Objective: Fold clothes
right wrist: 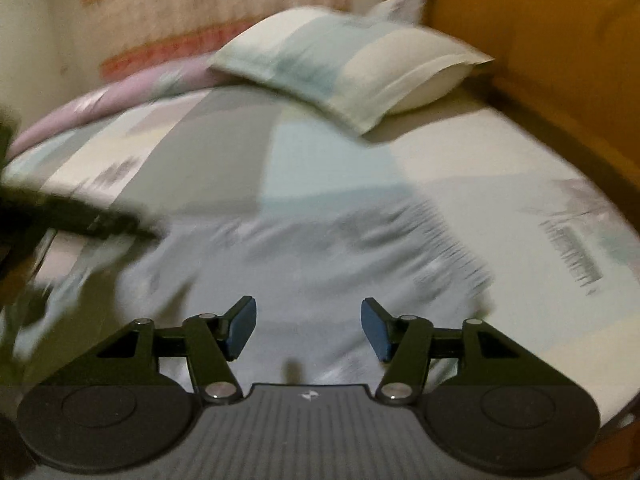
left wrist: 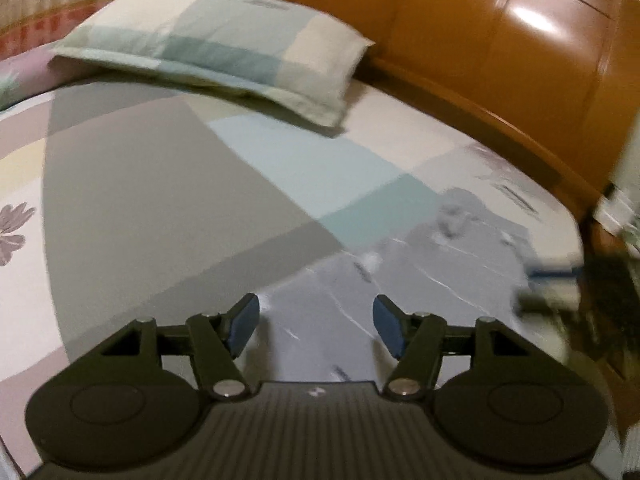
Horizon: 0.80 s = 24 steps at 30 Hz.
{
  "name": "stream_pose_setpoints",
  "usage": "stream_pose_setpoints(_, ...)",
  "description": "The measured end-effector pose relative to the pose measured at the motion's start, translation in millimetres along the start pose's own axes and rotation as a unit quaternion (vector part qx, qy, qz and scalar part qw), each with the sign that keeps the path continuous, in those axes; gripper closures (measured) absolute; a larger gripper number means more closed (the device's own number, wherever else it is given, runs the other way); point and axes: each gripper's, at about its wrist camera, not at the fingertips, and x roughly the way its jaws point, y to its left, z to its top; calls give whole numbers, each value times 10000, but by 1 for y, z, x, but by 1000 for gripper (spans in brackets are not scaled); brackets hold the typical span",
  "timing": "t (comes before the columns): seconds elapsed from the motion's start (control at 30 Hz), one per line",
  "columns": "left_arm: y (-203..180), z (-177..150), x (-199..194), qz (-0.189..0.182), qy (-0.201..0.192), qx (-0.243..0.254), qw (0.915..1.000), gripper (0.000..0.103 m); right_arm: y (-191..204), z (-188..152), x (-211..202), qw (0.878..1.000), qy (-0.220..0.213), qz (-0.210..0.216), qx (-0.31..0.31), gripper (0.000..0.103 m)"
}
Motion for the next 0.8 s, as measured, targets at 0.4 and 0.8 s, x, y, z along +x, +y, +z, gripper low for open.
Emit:
stream_pose_setpoints(0.4, 8, -8, 25, 25, 412, 30, 9991, 37, -40, 51, 92, 9925, 249, 966, 700, 40)
stream_pose_setpoints(0.8, 10, -5, -3, 457, 201, 194, 9986, 37, -22, 35, 31, 9997, 46, 173, -178, 34)
